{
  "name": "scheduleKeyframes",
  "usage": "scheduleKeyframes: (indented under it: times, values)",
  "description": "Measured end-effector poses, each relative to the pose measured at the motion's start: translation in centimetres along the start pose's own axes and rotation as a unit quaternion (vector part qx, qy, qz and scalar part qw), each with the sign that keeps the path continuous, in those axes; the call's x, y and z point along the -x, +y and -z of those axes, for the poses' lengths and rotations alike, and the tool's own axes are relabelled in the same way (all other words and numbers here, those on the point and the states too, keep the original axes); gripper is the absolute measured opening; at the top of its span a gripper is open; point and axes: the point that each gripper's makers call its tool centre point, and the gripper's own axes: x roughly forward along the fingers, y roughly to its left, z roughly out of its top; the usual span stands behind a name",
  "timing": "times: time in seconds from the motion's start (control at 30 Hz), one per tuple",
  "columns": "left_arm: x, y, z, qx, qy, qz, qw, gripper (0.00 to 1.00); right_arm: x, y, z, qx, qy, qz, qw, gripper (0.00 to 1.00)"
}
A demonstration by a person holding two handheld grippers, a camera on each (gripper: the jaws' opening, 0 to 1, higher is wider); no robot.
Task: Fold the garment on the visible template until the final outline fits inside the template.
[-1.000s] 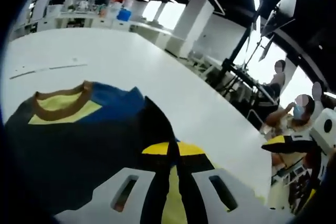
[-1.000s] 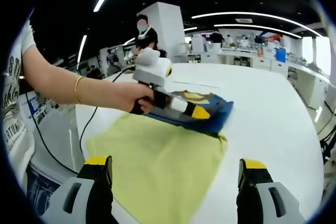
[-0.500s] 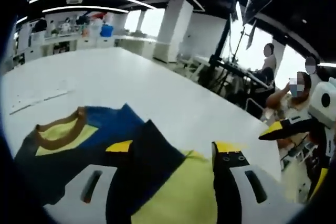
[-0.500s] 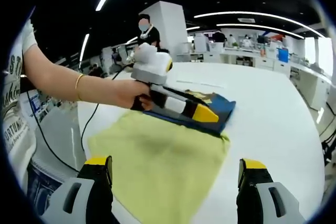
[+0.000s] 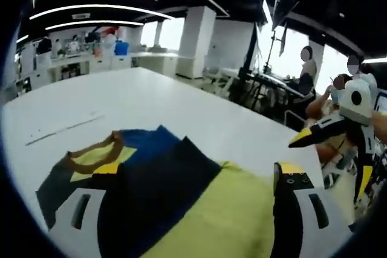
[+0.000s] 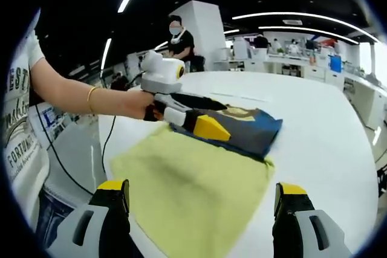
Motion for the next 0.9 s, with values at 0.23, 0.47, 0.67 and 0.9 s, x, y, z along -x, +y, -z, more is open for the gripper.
scheduleKeyframes:
  times: [0.23, 0.47, 0.67, 0.9]
  values:
    - [3.8, -0.2, 1.1, -0.023, 0.004, 0.009, 0.9997, 0.99, -0.1, 0.7, 0.3, 0.022, 0.023, -0.018, 0.9993, 0.99]
    - [7.1, -0.7, 2.9, -0.044, 0.015, 0.015, 0.9988, 0.99, -0.1, 1.4, 0.9, 0.045, 0.048, -0.035, 0.9972, 0.99]
    - [10.2, -1.2, 4.7, -0.044, 0.025, 0.02, 0.9985, 0.98, 0.0, 1.9, 1.8, 0.064, 0.068, -0.046, 0.9945, 0.99]
    - [13.2, -1.7, 6.4, -0.029, 0.025, 0.014, 0.9992, 0.93, 0.1, 2.3, 3.1, 0.082, 0.093, -0.054, 0.9908, 0.93]
